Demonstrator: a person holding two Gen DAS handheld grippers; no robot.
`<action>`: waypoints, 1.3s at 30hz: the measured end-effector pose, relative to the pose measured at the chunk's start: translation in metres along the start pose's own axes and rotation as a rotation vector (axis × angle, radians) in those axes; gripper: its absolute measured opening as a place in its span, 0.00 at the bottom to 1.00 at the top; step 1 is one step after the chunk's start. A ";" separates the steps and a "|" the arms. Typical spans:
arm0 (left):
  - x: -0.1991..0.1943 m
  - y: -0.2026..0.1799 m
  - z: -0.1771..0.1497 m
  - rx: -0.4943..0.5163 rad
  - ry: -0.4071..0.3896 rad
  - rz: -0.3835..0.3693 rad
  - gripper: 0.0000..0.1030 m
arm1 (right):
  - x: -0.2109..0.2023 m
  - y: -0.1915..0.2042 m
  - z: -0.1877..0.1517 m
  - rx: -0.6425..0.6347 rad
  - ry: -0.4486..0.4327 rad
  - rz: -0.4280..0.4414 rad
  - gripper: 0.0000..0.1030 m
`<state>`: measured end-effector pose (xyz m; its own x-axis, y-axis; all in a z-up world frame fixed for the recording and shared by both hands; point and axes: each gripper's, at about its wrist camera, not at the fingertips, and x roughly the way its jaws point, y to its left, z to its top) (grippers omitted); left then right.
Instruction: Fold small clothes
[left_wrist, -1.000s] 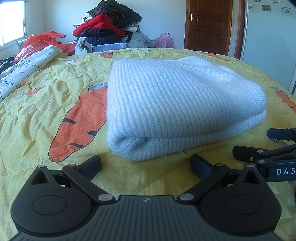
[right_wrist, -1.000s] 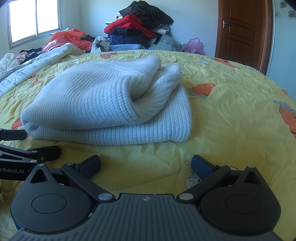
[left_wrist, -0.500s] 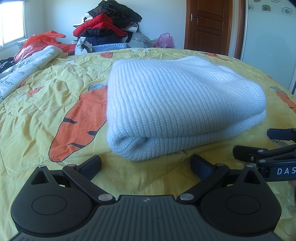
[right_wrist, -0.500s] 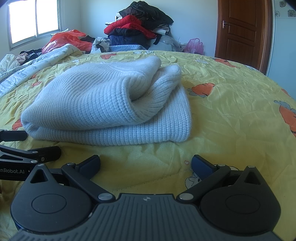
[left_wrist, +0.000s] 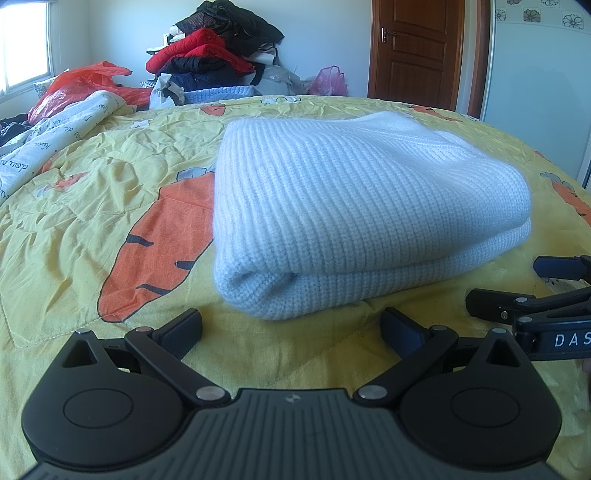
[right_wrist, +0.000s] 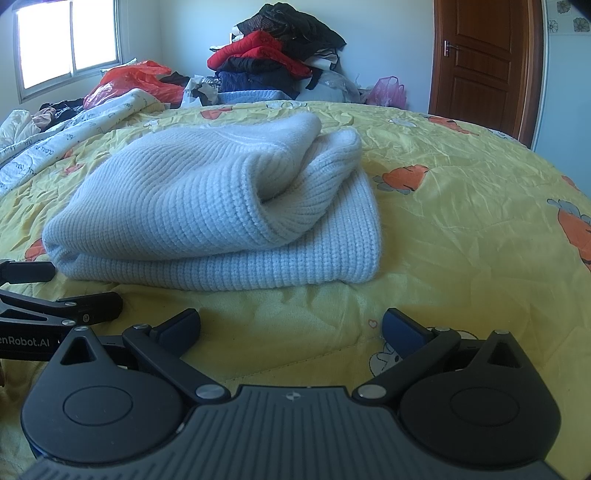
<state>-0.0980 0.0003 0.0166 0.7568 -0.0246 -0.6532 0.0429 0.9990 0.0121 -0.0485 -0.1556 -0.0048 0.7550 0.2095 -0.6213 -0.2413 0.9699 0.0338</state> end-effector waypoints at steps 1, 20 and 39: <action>0.000 0.000 0.000 0.000 0.000 0.000 1.00 | 0.000 0.000 0.000 0.000 0.000 0.000 0.99; 0.000 0.000 0.000 0.000 0.000 0.000 1.00 | -0.001 0.002 0.000 0.004 -0.002 0.000 0.99; -0.002 0.000 0.000 -0.005 -0.002 -0.008 1.00 | -0.001 0.003 0.000 0.005 -0.003 0.000 0.99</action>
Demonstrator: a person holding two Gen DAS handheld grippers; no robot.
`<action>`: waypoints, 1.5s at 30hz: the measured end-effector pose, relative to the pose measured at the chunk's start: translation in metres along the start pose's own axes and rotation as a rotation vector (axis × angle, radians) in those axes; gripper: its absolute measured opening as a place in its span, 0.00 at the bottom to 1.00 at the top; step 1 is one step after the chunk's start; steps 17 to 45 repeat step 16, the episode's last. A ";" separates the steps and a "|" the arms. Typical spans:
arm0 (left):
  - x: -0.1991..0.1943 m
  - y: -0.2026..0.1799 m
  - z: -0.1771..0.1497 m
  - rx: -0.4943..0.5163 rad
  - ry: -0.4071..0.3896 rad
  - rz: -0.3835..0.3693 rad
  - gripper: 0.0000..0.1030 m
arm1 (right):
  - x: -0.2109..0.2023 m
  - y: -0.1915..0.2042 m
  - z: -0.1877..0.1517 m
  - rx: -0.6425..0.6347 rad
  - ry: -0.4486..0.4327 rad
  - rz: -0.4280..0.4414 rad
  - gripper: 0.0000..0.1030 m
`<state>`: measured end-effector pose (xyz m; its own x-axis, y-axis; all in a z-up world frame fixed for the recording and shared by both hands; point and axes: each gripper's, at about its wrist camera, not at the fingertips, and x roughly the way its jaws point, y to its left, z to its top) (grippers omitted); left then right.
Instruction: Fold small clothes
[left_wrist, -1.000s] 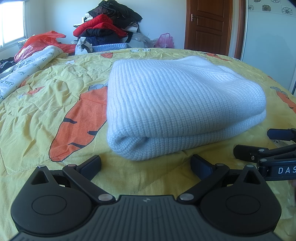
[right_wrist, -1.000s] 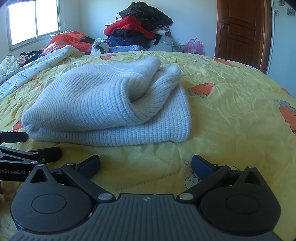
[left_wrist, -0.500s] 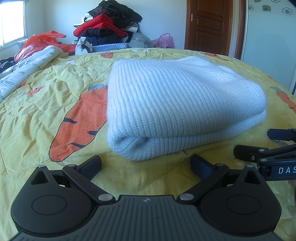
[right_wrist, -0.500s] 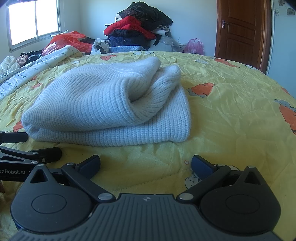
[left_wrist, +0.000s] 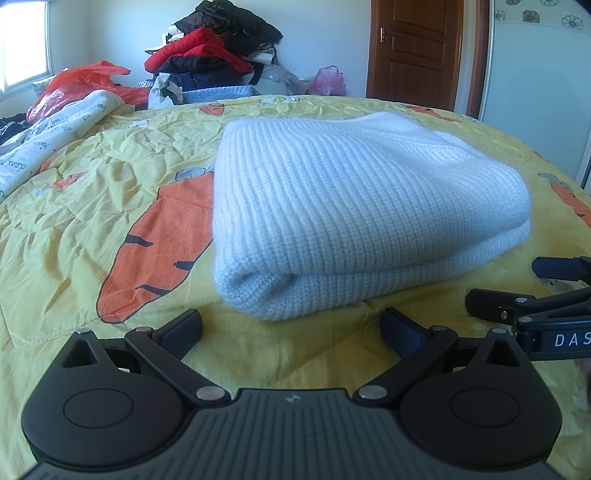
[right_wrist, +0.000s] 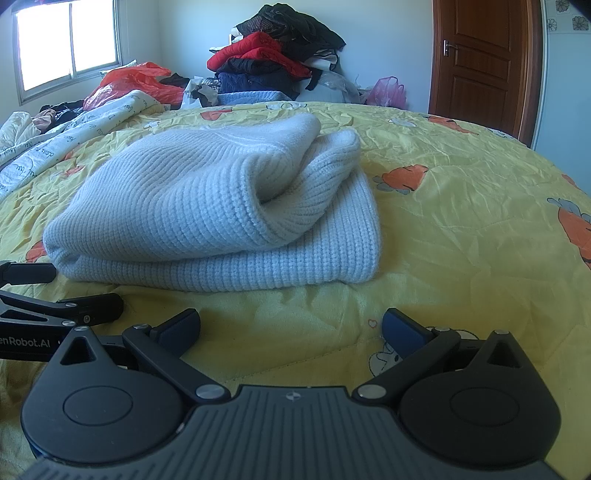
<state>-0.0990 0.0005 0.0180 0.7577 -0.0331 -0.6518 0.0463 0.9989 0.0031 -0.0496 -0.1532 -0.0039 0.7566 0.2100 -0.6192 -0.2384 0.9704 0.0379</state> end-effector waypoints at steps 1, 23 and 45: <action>0.000 0.000 0.000 0.000 0.000 0.000 1.00 | 0.000 -0.001 -0.001 0.000 0.000 0.000 0.99; -0.001 0.009 0.001 -0.042 -0.019 -0.029 1.00 | 0.000 -0.001 -0.001 0.002 -0.001 0.001 0.99; -0.001 0.009 0.001 -0.042 -0.019 -0.029 1.00 | 0.000 -0.001 -0.001 0.002 -0.001 0.001 0.99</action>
